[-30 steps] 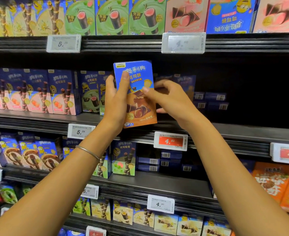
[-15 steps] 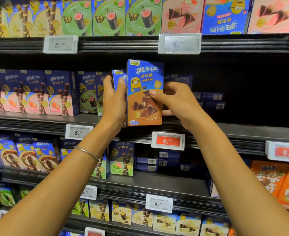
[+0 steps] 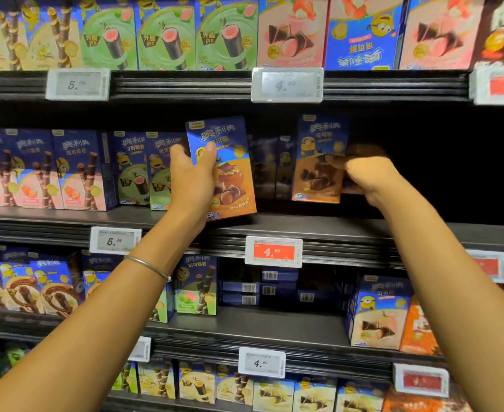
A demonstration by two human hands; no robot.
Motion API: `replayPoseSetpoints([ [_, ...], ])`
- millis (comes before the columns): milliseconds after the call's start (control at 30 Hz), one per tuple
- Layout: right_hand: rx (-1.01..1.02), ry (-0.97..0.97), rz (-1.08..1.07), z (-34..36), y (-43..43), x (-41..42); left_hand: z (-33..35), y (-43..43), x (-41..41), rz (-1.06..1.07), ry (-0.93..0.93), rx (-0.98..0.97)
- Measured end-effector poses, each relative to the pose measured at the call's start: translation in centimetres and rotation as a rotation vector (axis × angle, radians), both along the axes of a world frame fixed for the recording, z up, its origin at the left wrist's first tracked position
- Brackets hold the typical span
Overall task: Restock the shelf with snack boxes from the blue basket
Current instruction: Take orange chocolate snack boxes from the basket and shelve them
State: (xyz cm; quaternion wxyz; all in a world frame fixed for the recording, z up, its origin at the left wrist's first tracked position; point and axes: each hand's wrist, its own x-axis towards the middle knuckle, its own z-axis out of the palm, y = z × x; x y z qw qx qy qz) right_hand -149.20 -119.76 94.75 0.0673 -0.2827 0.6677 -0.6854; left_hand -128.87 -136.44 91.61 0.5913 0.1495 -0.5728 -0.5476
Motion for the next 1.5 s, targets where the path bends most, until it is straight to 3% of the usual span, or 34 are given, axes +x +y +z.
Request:
replayPoseSetpoints([
  [533,0.084,0.06,-0.195,-2.0,-3.3,-11.7,0.7,1.8,-2.4,-0.06,-0.033,0.023],
  [900,0.184,0.2,-0.245,-2.3,-4.0,-12.9,0.6,2.1,-2.6,-0.056,-0.079,0.059],
  [1167,0.376,0.253,-0.203,-1.7,-4.0,-12.9,0.7,2.3,-2.4,-0.054,-0.096,0.046],
  [1433,0.17,0.142,-0.239,-2.9,-5.0,-12.3,0.2,2.2,-2.7,-0.065,-0.119,0.046],
  [1500,0.153,0.189,-0.384,-2.3,-4.9,-11.5,0.2,2.3,-2.8,-0.071,-0.122,0.056],
])
